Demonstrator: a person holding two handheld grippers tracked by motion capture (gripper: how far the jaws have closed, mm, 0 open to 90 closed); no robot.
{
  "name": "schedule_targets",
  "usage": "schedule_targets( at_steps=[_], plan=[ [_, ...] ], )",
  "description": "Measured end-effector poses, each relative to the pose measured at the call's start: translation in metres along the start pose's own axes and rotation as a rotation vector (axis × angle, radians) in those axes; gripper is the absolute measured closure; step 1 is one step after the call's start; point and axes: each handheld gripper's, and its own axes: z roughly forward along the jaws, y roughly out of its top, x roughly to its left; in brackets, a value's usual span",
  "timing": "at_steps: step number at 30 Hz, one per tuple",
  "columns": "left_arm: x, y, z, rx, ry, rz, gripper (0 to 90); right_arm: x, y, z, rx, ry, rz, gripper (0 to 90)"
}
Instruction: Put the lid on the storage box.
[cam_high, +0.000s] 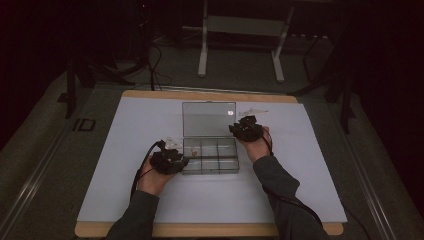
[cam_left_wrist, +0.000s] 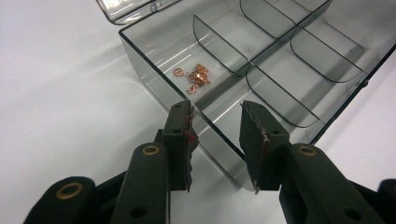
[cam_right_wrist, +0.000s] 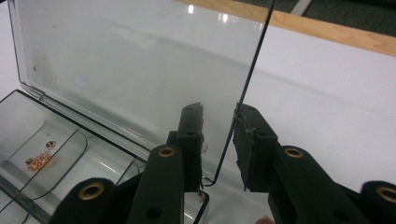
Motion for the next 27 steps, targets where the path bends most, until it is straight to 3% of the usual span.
schedule_targets(
  at_steps=[8,27],
  plan=[
    [0.0,0.0,0.0,0.001,0.001,-0.001,65.1,0.002,-0.005,-0.008,-0.037,0.004,-0.022,75.6],
    [0.003,0.0,-0.002,0.0,-0.029,0.004,65.9,0.005,-0.013,-0.019,-0.062,0.023,-0.054,76.4]
  ],
)
